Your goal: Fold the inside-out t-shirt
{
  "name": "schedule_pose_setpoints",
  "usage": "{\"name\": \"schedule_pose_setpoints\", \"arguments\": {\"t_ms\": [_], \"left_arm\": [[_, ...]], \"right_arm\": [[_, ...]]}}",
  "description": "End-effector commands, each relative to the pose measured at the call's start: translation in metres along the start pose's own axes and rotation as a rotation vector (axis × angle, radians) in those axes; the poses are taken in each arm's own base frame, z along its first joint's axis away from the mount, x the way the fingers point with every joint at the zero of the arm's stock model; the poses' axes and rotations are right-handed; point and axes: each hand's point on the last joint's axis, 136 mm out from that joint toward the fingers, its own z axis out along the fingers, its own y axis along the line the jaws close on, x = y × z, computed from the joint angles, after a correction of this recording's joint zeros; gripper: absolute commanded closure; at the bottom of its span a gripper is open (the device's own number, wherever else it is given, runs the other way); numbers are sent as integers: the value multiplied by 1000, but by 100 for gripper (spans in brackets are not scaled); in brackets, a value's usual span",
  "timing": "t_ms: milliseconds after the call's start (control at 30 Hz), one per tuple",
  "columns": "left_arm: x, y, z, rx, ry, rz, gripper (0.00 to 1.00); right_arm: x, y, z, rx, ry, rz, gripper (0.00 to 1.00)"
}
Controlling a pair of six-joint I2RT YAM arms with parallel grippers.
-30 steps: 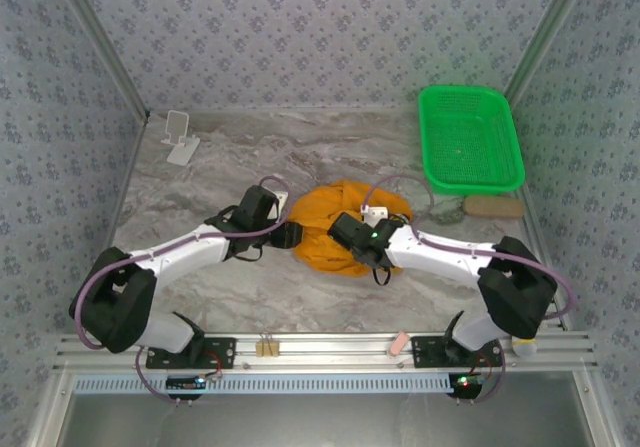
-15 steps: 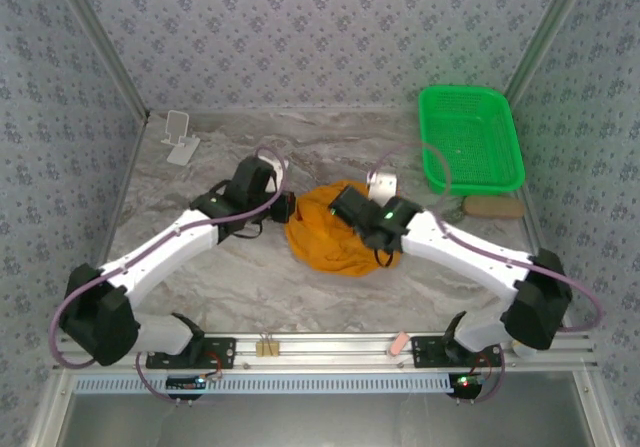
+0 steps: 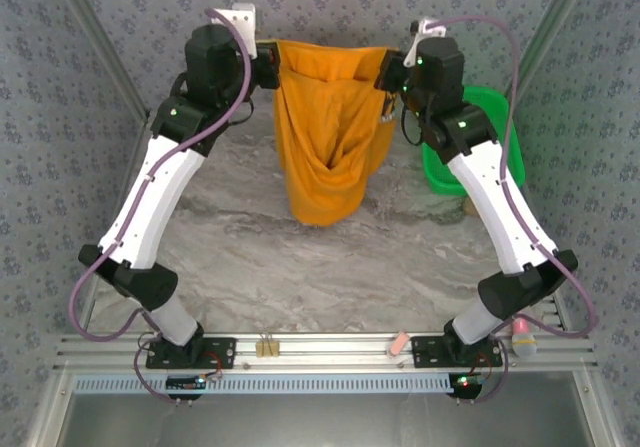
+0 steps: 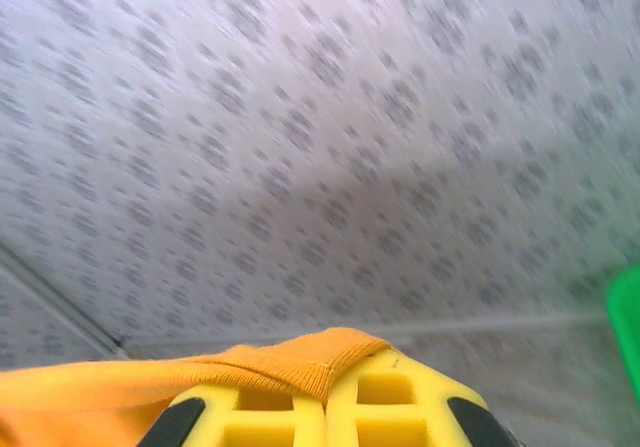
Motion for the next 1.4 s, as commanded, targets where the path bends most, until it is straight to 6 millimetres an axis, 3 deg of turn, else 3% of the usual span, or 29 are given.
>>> {"name": "schedule_pose_setpoints", "arguments": {"t_ms": [0,67,233,300,367,467,567,633,800,900,1033,1100,1200,1233,1300,1333,1367], "left_arm": [[-26,-7,-38,-1,-32,74,100],[-24,-19,-58,37,-25,92,100],[14,-56,-115,243,20,110,100],[13,-56,-140,287,6,24,100],[5,-58,-160,328,-23,-11,100],[-7,-58,-173,342,-69,-32,100],[-10,-51,-164,286,-78,-29,100],[-9,-46,-150,241,-79,-8,100],[-11,-11,-91,32,-91,47,100],[-22,10,-55,-35,-87,58,100],[-33,18,-8,-94,-86,195,100],[-38,18,8,-108,-77,241,100],[-51,17,17,-110,-95,253,100],[-51,17,17,-107,-85,252,100],[-61,14,7,-88,-107,233,100],[-65,13,1,-75,-115,210,100],[-69,12,-6,-56,-121,184,100]], "right_arm": [[-54,35,-51,-140,-122,-56,100],[-54,46,-74,-183,-123,-60,100],[-27,65,-142,-292,-69,-71,100],[-22,65,-169,-345,-39,-10,100],[-24,55,-183,-326,-38,61,100],[-30,39,-190,-252,-65,84,100],[-34,27,-179,-168,-66,65,100],[-28,19,-158,-113,-29,41,100],[-26,-17,-85,43,-9,97,100],[-31,-31,-33,52,15,122,100],[-28,-57,29,145,88,106,100],[-30,-58,43,159,86,83,100],[-41,-12,60,-166,74,98,100],[-49,-5,61,-240,59,114,100],[-55,-31,50,-7,5,114,100],[-56,-33,40,72,-10,72,100],[-58,-26,34,41,-10,49,100]]}}
